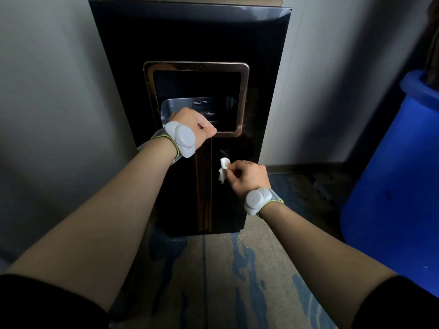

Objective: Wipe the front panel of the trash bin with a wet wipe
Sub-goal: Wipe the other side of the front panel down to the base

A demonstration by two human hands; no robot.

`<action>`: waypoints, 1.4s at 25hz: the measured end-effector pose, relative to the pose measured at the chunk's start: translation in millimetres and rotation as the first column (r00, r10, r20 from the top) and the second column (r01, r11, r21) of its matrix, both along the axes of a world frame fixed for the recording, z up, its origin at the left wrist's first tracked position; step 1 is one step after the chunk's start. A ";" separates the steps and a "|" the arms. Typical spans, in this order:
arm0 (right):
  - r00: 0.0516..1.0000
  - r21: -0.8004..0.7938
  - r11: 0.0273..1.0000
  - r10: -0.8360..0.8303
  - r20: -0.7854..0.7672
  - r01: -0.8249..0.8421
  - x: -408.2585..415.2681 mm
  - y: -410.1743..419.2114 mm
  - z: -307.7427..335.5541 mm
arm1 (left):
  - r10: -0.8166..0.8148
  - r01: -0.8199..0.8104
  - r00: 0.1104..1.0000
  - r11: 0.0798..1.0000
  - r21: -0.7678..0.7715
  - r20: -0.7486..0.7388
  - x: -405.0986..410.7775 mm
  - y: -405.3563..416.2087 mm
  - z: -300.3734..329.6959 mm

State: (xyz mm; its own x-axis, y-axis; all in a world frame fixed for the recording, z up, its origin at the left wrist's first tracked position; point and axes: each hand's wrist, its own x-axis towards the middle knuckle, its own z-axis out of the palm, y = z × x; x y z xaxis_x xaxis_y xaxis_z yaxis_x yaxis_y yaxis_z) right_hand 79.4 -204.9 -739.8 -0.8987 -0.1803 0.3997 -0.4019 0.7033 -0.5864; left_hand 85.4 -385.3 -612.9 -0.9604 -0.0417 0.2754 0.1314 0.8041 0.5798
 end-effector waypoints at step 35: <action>0.991 0.098 0.988 -0.122 0.060 0.115 -7.8 8.1 -9.2 | 0.000 0.001 1.000 1.000 0.008 -0.016 -4.8 -1.2 -2.5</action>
